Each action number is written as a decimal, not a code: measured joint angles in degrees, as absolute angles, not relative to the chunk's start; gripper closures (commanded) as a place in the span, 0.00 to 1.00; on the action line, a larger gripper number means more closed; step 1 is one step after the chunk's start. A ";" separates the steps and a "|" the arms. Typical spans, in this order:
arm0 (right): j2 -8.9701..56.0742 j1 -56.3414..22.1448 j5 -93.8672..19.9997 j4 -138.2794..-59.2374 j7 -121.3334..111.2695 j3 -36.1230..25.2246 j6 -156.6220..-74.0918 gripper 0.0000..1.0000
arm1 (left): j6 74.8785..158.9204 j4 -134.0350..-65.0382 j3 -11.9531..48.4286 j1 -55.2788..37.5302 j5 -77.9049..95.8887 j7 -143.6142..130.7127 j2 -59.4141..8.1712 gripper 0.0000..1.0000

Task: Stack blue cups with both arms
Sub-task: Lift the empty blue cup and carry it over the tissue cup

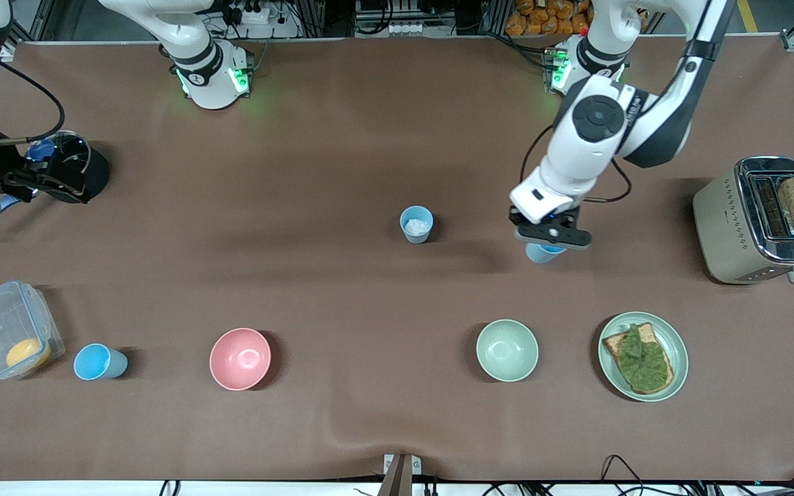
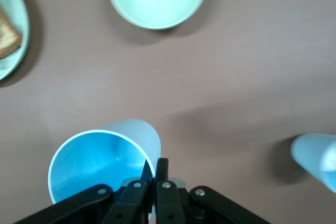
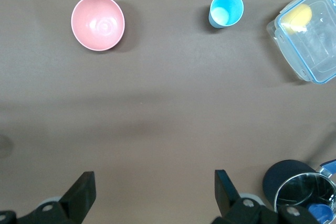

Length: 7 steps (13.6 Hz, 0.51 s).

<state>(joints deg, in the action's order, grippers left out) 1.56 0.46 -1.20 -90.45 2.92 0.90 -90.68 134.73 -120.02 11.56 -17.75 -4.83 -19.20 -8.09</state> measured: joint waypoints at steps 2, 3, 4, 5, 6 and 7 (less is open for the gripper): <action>1.56 0.47 -1.20 -90.43 2.89 0.91 -90.61 0.00 | 133.36 -116.91 13.55 -19.12 -4.51 -21.16 -8.74 1.00; 1.56 0.47 -1.20 -90.43 2.89 0.91 -90.52 0.00 | 131.80 -114.83 13.81 -19.89 -4.50 -22.70 -9.47 1.00; 1.57 0.47 -1.20 -90.43 2.89 0.92 -90.48 0.00 | 130.19 -112.45 13.89 -20.64 -4.47 -23.94 -10.55 1.00; 1.57 0.47 -1.20 -90.42 2.88 0.92 -90.48 0.00 | 128.62 -110.14 13.90 -21.48 -4.41 -25.39 -11.83 1.00; 1.57 0.48 -1.20 -90.41 2.88 0.92 -90.50 0.00 | 127.17 -107.91 13.91 -22.52 -4.29 -27.54 -13.21 1.00; 1.57 0.48 -1.20 -90.39 2.87 0.96 -90.54 0.00 | 125.48 -105.47 13.95 -23.82 -4.01 -30.07 -14.70 1.00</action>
<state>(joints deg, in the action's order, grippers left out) 1.57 0.48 -1.20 -90.39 2.87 0.96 -90.54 125.48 -105.47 13.95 -23.82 -4.01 -30.07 -14.70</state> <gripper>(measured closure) 0.000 0.969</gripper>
